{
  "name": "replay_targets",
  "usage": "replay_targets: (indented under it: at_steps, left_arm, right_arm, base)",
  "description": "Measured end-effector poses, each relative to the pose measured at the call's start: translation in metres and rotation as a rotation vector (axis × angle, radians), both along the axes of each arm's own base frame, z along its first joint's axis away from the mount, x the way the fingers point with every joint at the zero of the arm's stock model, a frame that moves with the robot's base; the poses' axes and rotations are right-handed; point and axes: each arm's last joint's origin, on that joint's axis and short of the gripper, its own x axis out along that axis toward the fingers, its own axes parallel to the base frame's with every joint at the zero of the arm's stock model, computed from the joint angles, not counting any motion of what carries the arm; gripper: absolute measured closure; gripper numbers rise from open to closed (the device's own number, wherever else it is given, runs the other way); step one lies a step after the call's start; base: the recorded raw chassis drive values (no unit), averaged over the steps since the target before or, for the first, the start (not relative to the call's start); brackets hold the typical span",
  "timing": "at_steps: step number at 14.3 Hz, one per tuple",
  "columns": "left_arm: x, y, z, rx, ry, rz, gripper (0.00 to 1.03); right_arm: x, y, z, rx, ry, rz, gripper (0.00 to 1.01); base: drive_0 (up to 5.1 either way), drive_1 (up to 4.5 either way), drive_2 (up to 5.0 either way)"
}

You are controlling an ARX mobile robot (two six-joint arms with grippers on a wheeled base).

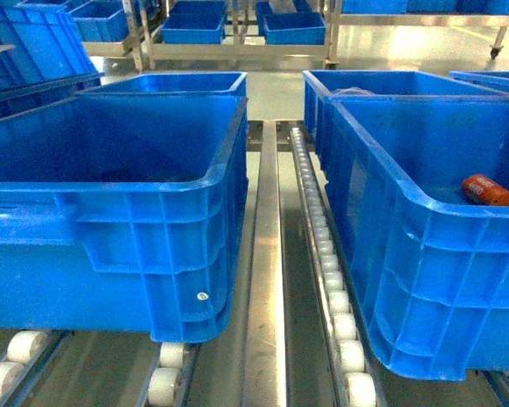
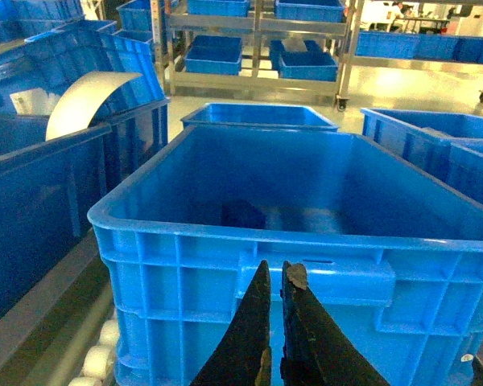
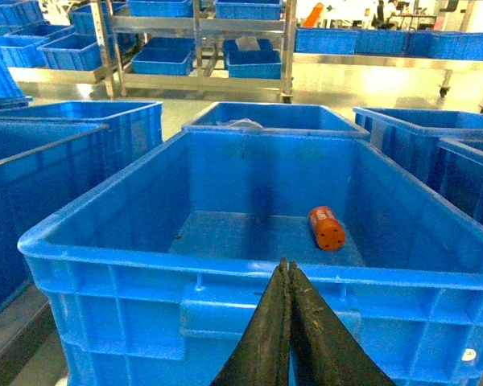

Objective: Sort blue parts and orange caps into right shelf containers

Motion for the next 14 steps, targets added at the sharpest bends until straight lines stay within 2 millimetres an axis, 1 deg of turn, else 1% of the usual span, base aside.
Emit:
replay_targets:
  at_steps: [10,12,13,14]
  left_arm:
    - [-0.019,0.0,0.001,0.0,-0.004,0.0,1.01]
    - [-0.028,0.0,-0.006,0.001,0.05,-0.002,1.01]
    - [-0.03,0.0,-0.001,0.002,-0.004,-0.003,1.01]
    - [-0.03,0.0,0.0,0.002,-0.003,0.002,1.01]
  right_arm:
    - [-0.02,0.0,0.0,0.0,0.0,0.0,0.99]
    - [-0.027,0.0,-0.006,0.001,0.057,0.002,0.99]
    - [-0.031,0.0,-0.003,0.001,0.008,0.0,0.99]
    - [-0.031,0.0,0.001,0.001,-0.013,0.001,0.99]
  base:
    - [0.0,0.0,0.0]
    - [0.0,0.0,0.0]
    - [0.0,0.0,0.0]
    - [0.0,0.0,0.0]
